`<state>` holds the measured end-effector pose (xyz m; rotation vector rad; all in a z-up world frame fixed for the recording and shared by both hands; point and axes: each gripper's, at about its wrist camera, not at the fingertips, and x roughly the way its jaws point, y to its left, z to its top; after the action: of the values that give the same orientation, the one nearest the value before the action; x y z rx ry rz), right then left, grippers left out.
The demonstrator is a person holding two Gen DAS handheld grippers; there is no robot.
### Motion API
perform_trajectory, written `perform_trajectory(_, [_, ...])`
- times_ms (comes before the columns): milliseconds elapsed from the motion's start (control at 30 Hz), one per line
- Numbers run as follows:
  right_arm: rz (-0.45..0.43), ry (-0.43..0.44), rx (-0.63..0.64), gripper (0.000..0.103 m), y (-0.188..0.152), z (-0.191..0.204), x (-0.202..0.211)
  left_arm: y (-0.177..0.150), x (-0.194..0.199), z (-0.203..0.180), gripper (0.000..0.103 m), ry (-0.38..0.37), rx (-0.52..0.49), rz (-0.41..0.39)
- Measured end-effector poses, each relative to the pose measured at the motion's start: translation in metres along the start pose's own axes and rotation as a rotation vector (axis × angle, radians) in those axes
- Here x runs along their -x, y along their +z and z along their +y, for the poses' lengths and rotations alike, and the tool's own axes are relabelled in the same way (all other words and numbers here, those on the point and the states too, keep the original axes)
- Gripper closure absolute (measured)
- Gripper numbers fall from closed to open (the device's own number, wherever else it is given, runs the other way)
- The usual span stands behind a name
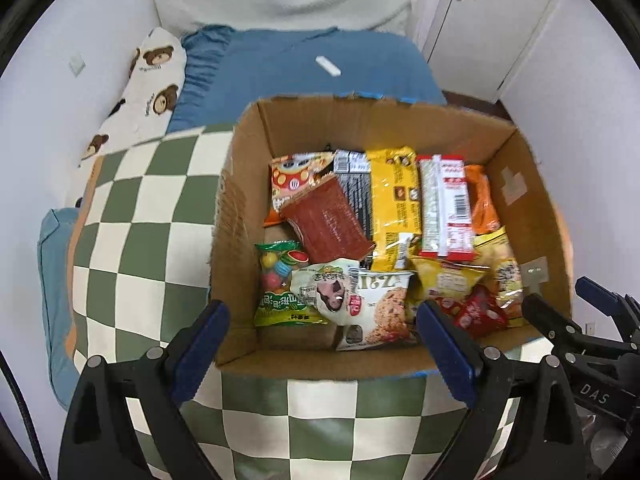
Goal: Organize snacks
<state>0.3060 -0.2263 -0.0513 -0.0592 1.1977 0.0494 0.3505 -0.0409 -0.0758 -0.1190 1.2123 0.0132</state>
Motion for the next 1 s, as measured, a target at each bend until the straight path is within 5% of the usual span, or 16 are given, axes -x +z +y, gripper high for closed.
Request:
perform_trajectory(533, [-0.247,0.034,0.018,0.001,-0.058,-0.002,0.13,-0.062,0.124,-0.014,0.007,0.002,-0.041,-0.258])
perform_trajectory(1000, [-0.411,0.045,0.041,0.001,-0.118,0.004,0.223,-0.122,0.184,-0.008,0.007,0.005,-0.026,-0.356])
